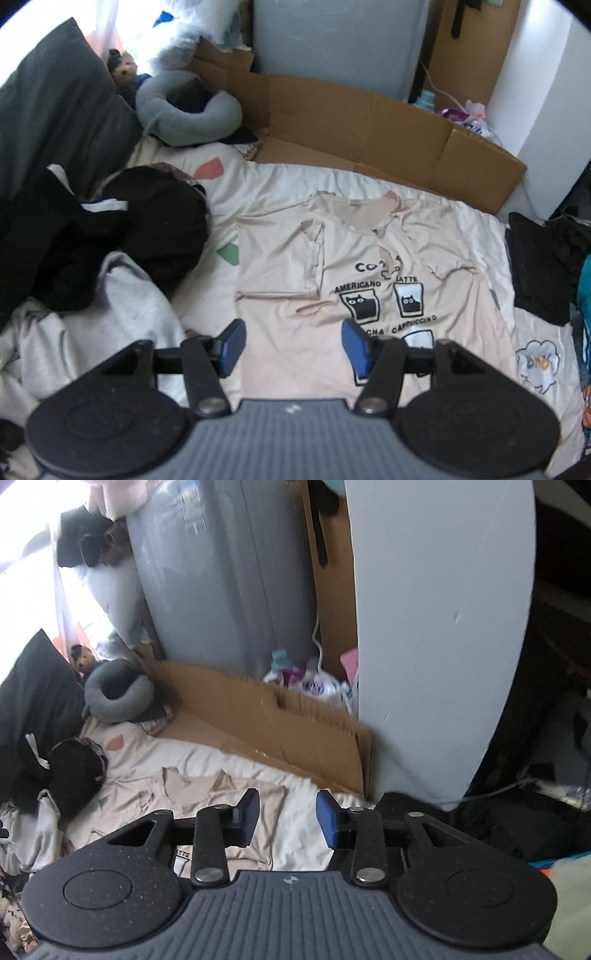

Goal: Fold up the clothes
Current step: 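Lift both open tools up over the flattened beige shirt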

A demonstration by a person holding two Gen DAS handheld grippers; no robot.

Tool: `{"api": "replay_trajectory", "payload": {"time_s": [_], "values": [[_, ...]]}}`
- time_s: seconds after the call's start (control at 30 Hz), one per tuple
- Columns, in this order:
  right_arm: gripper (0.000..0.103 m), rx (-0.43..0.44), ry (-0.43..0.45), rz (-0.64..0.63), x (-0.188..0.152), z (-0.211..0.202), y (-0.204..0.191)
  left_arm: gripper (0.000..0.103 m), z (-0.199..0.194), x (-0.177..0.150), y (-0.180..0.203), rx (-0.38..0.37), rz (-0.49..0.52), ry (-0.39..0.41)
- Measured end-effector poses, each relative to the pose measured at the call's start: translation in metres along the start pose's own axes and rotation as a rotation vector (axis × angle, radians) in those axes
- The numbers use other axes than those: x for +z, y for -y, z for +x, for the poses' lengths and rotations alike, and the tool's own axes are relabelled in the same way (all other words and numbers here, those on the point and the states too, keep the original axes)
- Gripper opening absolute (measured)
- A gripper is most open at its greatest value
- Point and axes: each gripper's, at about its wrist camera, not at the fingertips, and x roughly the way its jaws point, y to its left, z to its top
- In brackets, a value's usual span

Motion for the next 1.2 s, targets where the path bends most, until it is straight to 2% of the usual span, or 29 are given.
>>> {"api": "replay_trajectory", "payload": {"time_s": [0.07,0.2,0.33,0.47,0.63,0.7,0.83,0.97,1.2], "values": [[0.041,0.010,0.009,-0.013,0.007,-0.019,-0.001,0.068,-0.015,-0.004,0.000,-0.003,-0.004,0.012],[0.042,0.009,0.023,-0.059,0.012,-0.057,-0.006,0.069,-0.040,-0.016,-0.004,0.004,-0.010,0.031],[0.045,0.007,0.019,-0.052,0.003,-0.088,-0.009,0.070,-0.065,-0.028,-0.007,0.012,-0.016,0.050],[0.052,0.012,0.017,-0.049,-0.021,-0.116,-0.016,0.073,-0.090,-0.040,-0.010,0.019,-0.023,0.069],[0.053,0.026,0.030,0.019,-0.057,-0.134,-0.020,0.074,-0.096,-0.061,-0.019,0.028,-0.043,0.074],[0.053,0.029,0.033,0.039,-0.072,-0.138,-0.022,0.075,-0.098,-0.070,-0.023,0.031,-0.051,0.075],[0.067,0.023,0.035,0.050,-0.099,-0.139,-0.028,0.076,-0.102,-0.087,-0.031,0.038,-0.068,0.078],[0.067,0.011,0.016,0.061,-0.124,-0.131,-0.033,0.076,-0.105,-0.105,-0.038,0.045,-0.085,0.081],[0.067,0.005,-0.025,0.050,-0.167,-0.109,-0.041,0.077,-0.085,-0.139,-0.048,0.083,-0.120,0.098]]}}
